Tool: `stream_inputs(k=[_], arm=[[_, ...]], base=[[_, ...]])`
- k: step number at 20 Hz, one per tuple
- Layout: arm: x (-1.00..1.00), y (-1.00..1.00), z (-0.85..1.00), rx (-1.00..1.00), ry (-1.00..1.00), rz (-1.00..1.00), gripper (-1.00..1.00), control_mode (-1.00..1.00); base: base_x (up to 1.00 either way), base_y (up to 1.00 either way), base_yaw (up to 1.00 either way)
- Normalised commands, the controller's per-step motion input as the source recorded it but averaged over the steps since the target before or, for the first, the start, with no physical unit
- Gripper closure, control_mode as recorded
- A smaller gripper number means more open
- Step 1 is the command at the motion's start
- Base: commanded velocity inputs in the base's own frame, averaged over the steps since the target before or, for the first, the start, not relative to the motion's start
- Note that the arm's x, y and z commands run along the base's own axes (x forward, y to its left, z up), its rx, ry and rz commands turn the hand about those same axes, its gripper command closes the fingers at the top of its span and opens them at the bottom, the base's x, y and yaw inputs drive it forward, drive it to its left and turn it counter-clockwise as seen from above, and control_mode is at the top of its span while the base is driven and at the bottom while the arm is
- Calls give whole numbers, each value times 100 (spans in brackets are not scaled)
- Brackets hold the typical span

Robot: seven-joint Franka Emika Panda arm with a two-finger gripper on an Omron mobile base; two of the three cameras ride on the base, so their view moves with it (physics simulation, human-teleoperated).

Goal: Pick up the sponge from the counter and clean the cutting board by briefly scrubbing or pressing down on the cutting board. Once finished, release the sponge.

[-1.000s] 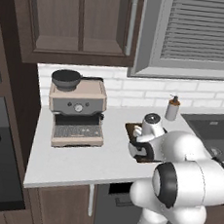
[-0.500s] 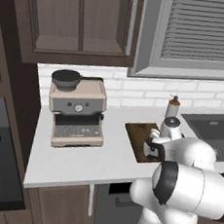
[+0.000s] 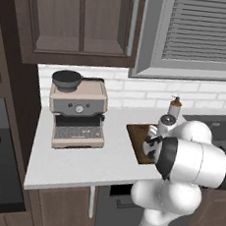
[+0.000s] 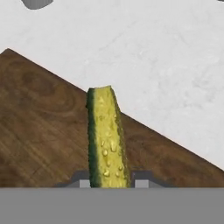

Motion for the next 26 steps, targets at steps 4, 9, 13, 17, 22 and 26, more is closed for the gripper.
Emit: stream_inputs(k=[4,9,13,17,22,26], arm=[[59,4,0,0,0,-6,100,-100],[57,1,0,0,-3,-7,100,-100],[21,7,0,2,-1,-5,100,-100],[-1,16,0,3,0,-3,100,-100],[-48,5,0,2,0,-3,100,-100],[-65,0,0,1,0,-3,100,-100]], base=[[0,0,0],[0,0,0],[0,0,0],[0,0,0],[0,0,0],[0,0,0]])
